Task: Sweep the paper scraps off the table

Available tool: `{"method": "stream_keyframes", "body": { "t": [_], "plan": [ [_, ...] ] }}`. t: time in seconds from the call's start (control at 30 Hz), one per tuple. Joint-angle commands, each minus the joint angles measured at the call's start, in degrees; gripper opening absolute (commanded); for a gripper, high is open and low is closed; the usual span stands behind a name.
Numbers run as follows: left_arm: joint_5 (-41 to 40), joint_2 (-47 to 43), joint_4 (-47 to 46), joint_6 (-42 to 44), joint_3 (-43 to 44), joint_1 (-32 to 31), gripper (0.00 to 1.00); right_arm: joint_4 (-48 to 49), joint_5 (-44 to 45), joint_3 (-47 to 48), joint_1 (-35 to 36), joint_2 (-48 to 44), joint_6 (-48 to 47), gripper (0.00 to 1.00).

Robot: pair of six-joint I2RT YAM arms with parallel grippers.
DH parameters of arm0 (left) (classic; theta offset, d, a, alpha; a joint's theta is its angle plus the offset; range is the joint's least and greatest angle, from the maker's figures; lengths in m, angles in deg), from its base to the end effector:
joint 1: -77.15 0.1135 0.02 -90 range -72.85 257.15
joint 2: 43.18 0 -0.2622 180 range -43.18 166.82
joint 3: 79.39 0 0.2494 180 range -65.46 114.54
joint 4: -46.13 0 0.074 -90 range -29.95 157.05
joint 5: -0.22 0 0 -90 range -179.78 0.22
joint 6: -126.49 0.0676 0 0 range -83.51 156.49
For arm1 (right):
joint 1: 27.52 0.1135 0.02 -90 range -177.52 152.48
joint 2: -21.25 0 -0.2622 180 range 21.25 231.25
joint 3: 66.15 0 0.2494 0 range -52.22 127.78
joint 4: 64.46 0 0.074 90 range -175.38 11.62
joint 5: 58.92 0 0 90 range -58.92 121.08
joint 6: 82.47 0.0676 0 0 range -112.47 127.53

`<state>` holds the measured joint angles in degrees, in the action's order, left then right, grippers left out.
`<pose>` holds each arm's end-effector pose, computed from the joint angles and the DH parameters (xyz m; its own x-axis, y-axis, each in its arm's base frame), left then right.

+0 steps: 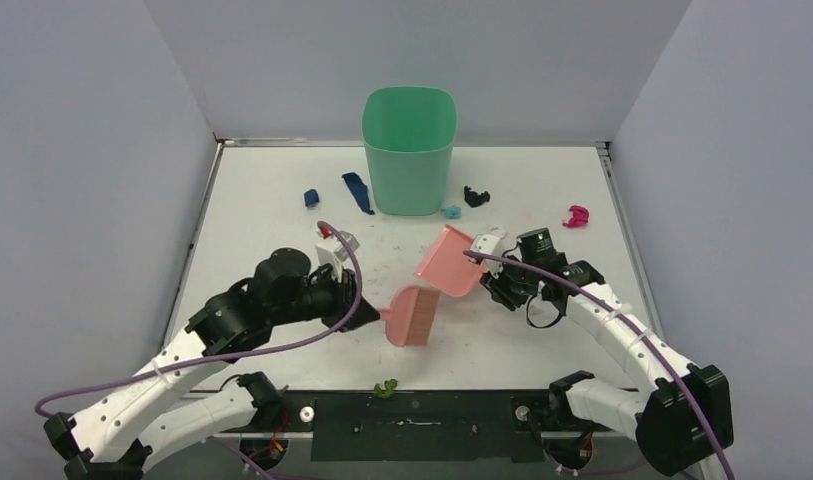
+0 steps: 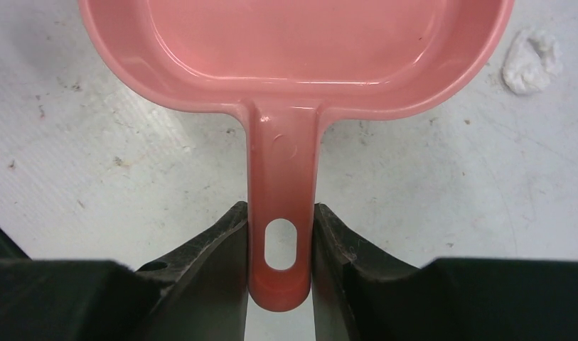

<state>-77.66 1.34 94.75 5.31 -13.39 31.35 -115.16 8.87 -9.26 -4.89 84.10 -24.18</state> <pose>0.1221 -0.1460 0.3248 -0.7024 -0.0038 -0.7118 0.5465 0.6379 -0.5427 0.1964 0.1096 0.2068 -0.3680 -0.6806 -0.6335 -0.8715 0.4900 -0.0202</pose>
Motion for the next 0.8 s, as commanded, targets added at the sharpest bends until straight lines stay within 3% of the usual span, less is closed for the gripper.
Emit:
{"method": "stream_keyframes", "body": {
  "t": [0.0, 0.17, 0.4, 0.6, 0.77],
  "plan": [
    [8.5, 4.5, 8.2, -3.1, 3.0, -6.1, 0.00, 3.5, 2.9, 0.6, -2.8, 0.7, 3.7, 0.15],
    [3.6, 8.4, 15.9, -2.2, 2.6, -12.8, 0.00, 4.9, 3.6, 0.4, -4.1, 1.1, 4.2, 0.16],
    [-12.3, 14.0, 29.6, 2.1, 5.4, -13.7, 0.00, 5.1, 2.4, -0.2, -4.8, -0.5, 3.7, 0.17],
    [-24.2, 18.2, 28.1, 5.2, 9.0, -12.4, 0.00, 5.1, 2.4, -0.1, -4.9, -0.2, 3.6, 0.18],
    [-40.4, 21.9, 29.1, 7.0, 14.2, -10.3, 0.00, 5.0, 2.3, -0.2, -5.3, -0.3, 3.6, 0.18]
  ]
}}
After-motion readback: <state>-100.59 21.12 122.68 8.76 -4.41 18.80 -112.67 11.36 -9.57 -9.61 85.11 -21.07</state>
